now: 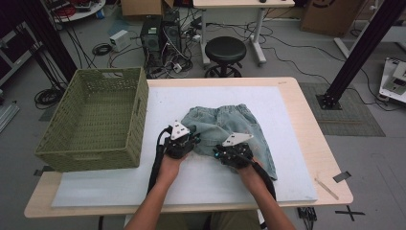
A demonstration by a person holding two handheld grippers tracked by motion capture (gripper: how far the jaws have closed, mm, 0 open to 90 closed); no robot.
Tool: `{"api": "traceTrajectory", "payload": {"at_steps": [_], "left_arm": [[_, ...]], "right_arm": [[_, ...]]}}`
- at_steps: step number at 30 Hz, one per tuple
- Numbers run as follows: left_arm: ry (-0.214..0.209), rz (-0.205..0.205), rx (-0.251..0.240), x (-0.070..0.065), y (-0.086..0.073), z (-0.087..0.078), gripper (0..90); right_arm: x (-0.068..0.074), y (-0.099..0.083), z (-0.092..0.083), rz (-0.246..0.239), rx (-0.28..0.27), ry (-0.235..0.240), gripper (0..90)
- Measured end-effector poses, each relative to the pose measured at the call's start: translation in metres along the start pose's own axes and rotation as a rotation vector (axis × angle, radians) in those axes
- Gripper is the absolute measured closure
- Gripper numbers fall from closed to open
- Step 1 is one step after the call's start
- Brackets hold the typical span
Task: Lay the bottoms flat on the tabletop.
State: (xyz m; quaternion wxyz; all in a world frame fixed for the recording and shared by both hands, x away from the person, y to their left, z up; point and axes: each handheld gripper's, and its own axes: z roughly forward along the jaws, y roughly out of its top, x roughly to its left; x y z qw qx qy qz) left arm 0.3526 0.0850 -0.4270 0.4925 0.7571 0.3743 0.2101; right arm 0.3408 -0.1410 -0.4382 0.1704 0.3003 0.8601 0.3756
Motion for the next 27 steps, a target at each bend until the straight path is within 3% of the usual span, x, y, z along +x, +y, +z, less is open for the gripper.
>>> {"api": "traceTrajectory", "payload": {"at_steps": [5,10,11,12,13,19,22,25,27], "left_arm": [[-0.008,-0.006,-0.004,0.001,0.0,-0.001,84.6],[-0.007,-0.007,-0.003,0.001,0.0,-0.002,84.6],[-0.01,-0.005,0.0,0.001,0.0,-0.001,84.6],[-0.011,-0.006,-0.001,0.001,0.0,-0.001,84.6],[-0.011,0.0,0.0,0.0,0.0,-0.001,84.6],[-0.015,-0.001,-0.002,0.0,0.0,-0.004,84.3],[-0.023,-0.009,-0.007,0.0,0.0,-0.007,82.8],[-0.031,-0.069,-0.025,0.003,0.002,-0.011,64.8],[-0.028,-0.08,-0.032,0.004,0.003,-0.014,58.5]], "right_arm": [[0.005,0.004,0.005,-0.054,0.024,0.024,69.8],[0.008,0.0,0.005,-0.086,0.009,0.069,67.4],[0.009,0.0,0.006,-0.105,0.014,0.066,72.3],[0.01,-0.001,0.007,-0.135,0.027,0.047,84.8],[0.009,-0.001,0.008,-0.153,0.034,0.037,87.9],[0.009,-0.001,0.008,-0.114,0.032,0.04,90.0],[0.008,-0.002,0.005,-0.085,0.026,0.086,90.0],[0.007,-0.004,0.001,-0.084,0.017,0.173,90.0],[0.008,-0.005,-0.003,-0.084,0.005,0.227,90.0]]}}
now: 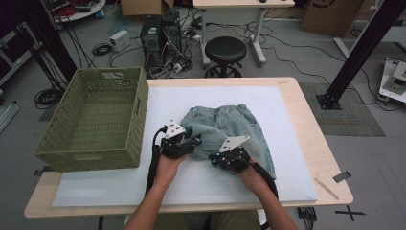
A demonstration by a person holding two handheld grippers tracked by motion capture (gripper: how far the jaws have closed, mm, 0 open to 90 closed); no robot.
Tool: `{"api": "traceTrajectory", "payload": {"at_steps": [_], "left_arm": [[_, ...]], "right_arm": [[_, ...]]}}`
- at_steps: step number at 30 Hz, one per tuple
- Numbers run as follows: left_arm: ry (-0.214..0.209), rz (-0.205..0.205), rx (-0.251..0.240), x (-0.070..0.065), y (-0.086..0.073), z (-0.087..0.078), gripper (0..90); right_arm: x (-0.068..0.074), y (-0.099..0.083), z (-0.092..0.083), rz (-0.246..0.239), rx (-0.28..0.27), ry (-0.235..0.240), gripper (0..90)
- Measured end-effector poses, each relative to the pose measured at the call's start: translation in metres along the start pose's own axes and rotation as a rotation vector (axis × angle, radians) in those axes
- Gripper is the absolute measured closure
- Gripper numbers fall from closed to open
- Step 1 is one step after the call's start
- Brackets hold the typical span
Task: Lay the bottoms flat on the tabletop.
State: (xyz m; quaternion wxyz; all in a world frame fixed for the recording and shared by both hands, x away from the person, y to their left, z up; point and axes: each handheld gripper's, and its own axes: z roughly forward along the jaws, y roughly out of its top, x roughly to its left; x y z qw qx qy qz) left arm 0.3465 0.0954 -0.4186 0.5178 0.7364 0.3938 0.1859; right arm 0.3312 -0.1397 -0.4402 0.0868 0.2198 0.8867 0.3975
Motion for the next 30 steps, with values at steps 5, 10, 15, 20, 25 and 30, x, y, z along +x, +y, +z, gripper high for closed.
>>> {"api": "traceTrajectory", "payload": {"at_steps": [5,10,15,20,25,30], "left_arm": [[-0.02,0.007,0.013,-0.001,-0.001,-0.002,52.0],[-0.024,0.01,0.033,-0.001,-0.005,-0.005,52.3],[-0.004,0.084,0.076,-0.004,-0.013,-0.011,85.1],[0.069,0.08,0.05,-0.001,-0.011,-0.016,85.9],[0.155,0.096,0.047,0.004,-0.011,-0.018,86.2],[0.137,0.082,0.043,0.004,-0.013,-0.016,82.4]], "right_arm": [[0.012,0.001,-0.009,-0.03,-0.033,0.19,90.0],[0.017,0.0,-0.011,-0.035,-0.037,0.166,86.1],[0.005,-0.013,-0.035,0.076,-0.144,-0.003,71.3],[0.002,-0.028,-0.057,0.04,-0.101,-0.078,67.9],[-0.002,-0.046,-0.058,-0.019,0.038,-0.223,65.5],[-0.013,-0.058,-0.06,0.058,0.026,-0.23,58.7]]}}
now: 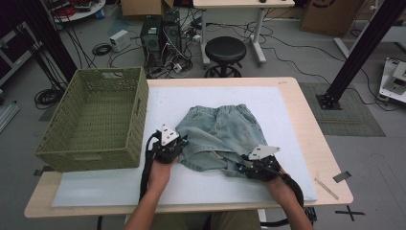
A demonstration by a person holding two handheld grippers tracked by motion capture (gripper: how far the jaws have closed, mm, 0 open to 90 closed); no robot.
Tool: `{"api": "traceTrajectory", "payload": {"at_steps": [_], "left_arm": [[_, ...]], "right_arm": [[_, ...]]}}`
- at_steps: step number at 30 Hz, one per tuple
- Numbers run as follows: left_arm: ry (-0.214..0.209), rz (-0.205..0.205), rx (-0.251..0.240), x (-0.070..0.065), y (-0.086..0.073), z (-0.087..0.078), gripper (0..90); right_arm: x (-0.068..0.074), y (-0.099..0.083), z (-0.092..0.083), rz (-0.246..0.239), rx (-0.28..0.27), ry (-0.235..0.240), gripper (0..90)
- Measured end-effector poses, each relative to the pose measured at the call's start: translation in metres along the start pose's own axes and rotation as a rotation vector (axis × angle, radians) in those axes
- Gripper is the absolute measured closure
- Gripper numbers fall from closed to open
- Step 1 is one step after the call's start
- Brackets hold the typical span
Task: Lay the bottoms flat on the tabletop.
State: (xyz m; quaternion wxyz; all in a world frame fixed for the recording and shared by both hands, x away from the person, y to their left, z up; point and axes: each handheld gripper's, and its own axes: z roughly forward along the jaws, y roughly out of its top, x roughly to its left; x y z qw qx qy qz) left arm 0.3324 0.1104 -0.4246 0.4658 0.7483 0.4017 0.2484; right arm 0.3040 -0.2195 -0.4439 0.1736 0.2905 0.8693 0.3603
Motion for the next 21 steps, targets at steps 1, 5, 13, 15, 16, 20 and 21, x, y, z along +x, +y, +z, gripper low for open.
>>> {"api": "traceTrajectory", "payload": {"at_steps": [1,5,13,15,16,20,21], "left_arm": [[-0.008,-0.004,-0.001,0.0,0.0,0.0,75.9],[-0.044,-0.027,-0.01,0.002,0.001,-0.003,63.8],[-0.052,-0.057,-0.022,0.003,-0.006,-0.022,51.9],[-0.054,-0.067,-0.037,0.004,-0.01,-0.028,51.8],[-0.06,-0.075,-0.044,0.004,-0.013,-0.032,51.7],[-0.079,-0.09,-0.024,0.005,-0.026,-0.037,51.6],[-0.091,-0.097,-0.016,0.005,-0.028,-0.038,51.5]], "right_arm": [[-0.001,-0.001,-0.003,0.022,-0.022,0.009,57.5],[-0.008,-0.005,-0.018,0.074,-0.116,0.018,55.3],[-0.02,-0.023,-0.053,0.182,-0.188,-0.098,55.4],[-0.024,-0.033,-0.057,0.228,-0.15,-0.148,54.8],[-0.025,-0.038,-0.058,0.244,-0.139,-0.161,54.0],[-0.027,-0.052,-0.053,0.273,-0.06,-0.185,51.3],[-0.028,-0.053,-0.051,0.283,-0.045,-0.188,50.2]]}}
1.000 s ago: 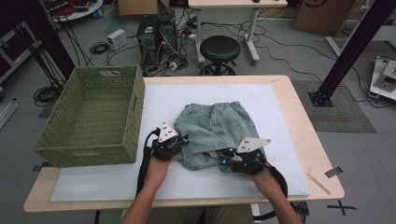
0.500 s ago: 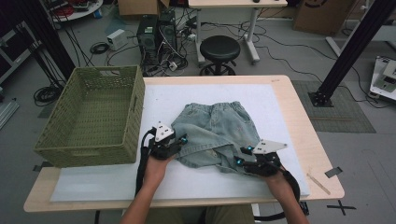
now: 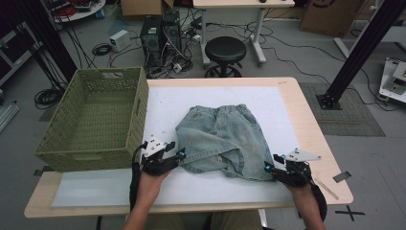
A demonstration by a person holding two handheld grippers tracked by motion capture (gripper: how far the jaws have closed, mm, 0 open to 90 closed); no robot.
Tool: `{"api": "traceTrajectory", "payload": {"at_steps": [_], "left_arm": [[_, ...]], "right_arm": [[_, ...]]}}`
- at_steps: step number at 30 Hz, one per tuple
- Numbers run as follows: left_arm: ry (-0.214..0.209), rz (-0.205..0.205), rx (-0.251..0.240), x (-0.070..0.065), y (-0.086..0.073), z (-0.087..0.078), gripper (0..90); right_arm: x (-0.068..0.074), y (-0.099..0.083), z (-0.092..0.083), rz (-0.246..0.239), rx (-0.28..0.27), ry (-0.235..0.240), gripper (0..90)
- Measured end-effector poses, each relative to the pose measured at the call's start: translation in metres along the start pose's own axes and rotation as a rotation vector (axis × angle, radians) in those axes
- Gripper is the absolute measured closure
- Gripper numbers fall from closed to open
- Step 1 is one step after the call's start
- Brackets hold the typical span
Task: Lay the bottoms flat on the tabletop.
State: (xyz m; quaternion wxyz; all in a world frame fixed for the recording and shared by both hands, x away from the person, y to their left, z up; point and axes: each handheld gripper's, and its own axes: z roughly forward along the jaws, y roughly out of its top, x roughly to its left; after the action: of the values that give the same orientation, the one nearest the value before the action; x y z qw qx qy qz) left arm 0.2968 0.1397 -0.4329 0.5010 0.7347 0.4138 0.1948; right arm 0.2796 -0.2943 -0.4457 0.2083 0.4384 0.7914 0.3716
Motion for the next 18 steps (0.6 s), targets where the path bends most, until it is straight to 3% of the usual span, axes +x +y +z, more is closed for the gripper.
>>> {"api": "traceTrajectory", "payload": {"at_steps": [2,3,4,5,7,9,11,13,15,18], "left_arm": [[-0.043,-0.011,0.021,-0.001,-0.004,0.001,51.4],[-0.059,-0.016,0.039,-0.003,-0.006,0.002,52.2],[-0.068,-0.015,0.061,-0.004,-0.009,0.003,53.5],[-0.071,-0.011,0.084,-0.006,-0.011,0.006,53.3],[-0.069,-0.007,0.116,-0.008,-0.014,0.01,53.1],[-0.056,-0.005,0.152,-0.009,-0.013,0.015,52.7],[-0.032,0.015,0.194,-0.013,-0.012,0.02,55.1],[-0.001,0.04,0.212,-0.016,-0.011,0.022,67.6],[0.035,0.032,0.205,-0.016,-0.011,0.023,74.7],[0.063,0.014,0.168,-0.012,-0.011,0.017,77.3]], "right_arm": [[-0.002,-0.002,0.006,0.04,0.062,0.012,50.5],[-0.002,-0.004,0.006,0.047,0.065,0.009,54.9],[-0.003,-0.003,0.006,0.05,0.064,0.001,62.9],[-0.003,-0.003,0.005,0.051,0.071,0.011,78.5],[-0.002,-0.002,0.004,0.017,0.073,0.027,86.2],[0.0,-0.001,0.004,-0.017,0.075,0.019,87.0],[-0.001,0.0,0.001,-0.014,0.047,0.002,87.3],[-0.004,0.001,-0.004,-0.001,0.01,-0.029,87.4],[-0.009,0.002,-0.01,0.017,-0.02,-0.063,87.4],[-0.017,0.0,-0.015,0.039,-0.034,-0.101,87.4]]}}
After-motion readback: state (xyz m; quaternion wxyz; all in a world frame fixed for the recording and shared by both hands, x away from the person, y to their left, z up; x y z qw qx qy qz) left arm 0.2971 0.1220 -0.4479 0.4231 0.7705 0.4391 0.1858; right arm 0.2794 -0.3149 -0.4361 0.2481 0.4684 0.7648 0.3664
